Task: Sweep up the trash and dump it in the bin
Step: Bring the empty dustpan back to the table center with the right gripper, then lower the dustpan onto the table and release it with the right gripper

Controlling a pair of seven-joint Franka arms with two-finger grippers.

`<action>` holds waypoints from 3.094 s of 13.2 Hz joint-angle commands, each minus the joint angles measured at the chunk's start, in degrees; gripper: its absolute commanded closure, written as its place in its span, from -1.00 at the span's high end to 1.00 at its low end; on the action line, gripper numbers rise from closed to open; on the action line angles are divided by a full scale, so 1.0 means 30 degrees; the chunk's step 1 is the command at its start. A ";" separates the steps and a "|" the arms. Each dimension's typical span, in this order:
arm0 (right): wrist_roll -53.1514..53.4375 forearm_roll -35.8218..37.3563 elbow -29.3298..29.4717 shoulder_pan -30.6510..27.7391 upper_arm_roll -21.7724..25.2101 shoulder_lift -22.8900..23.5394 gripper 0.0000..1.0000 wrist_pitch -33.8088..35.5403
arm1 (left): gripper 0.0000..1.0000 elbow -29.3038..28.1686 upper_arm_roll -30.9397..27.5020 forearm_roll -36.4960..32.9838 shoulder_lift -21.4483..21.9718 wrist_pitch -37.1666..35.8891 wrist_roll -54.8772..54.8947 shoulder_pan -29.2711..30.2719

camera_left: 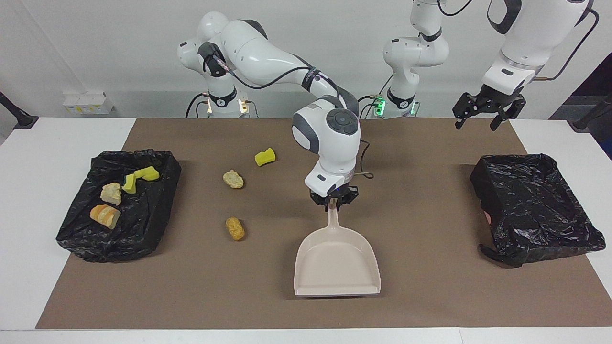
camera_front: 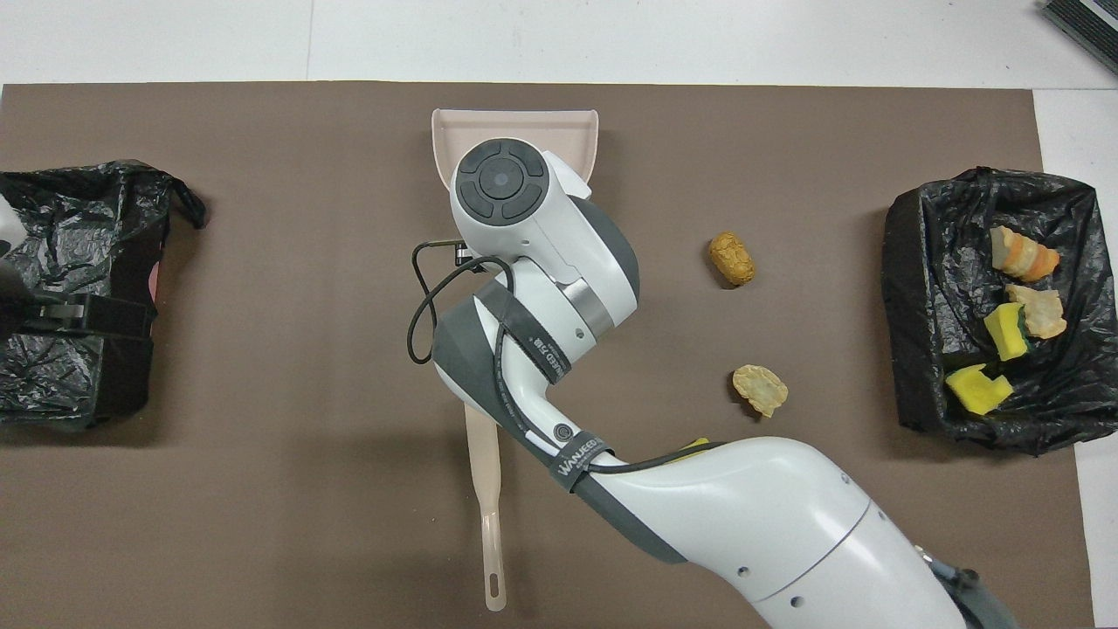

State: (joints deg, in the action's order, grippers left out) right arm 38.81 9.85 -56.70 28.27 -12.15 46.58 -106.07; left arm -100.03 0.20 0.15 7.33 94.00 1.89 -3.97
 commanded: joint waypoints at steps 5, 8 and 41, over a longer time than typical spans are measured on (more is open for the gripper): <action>0.1067 -0.0411 0.0793 0.0741 -0.0169 0.0732 -1.00 -0.0531 | 1.00 0.0239 0.0137 -0.0022 0.0018 -0.0278 0.0074 0.0267; 0.1038 -0.0411 0.0706 0.0801 -0.0169 0.0674 -1.00 -0.0240 | 1.00 0.0239 0.0137 -0.0022 0.0018 -0.0279 0.0074 0.0267; 0.3734 -0.3014 -1.7622 0.1997 -0.0726 -1.2562 1.00 -0.5183 | 1.00 0.0239 0.0137 -0.0022 0.0018 -0.0278 0.0045 0.0267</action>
State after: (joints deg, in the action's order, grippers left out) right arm 48.92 3.58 -97.34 33.05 -14.39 16.26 -115.82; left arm -100.03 0.20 0.15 7.33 94.00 1.89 -3.97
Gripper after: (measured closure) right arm 0.000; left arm 0.000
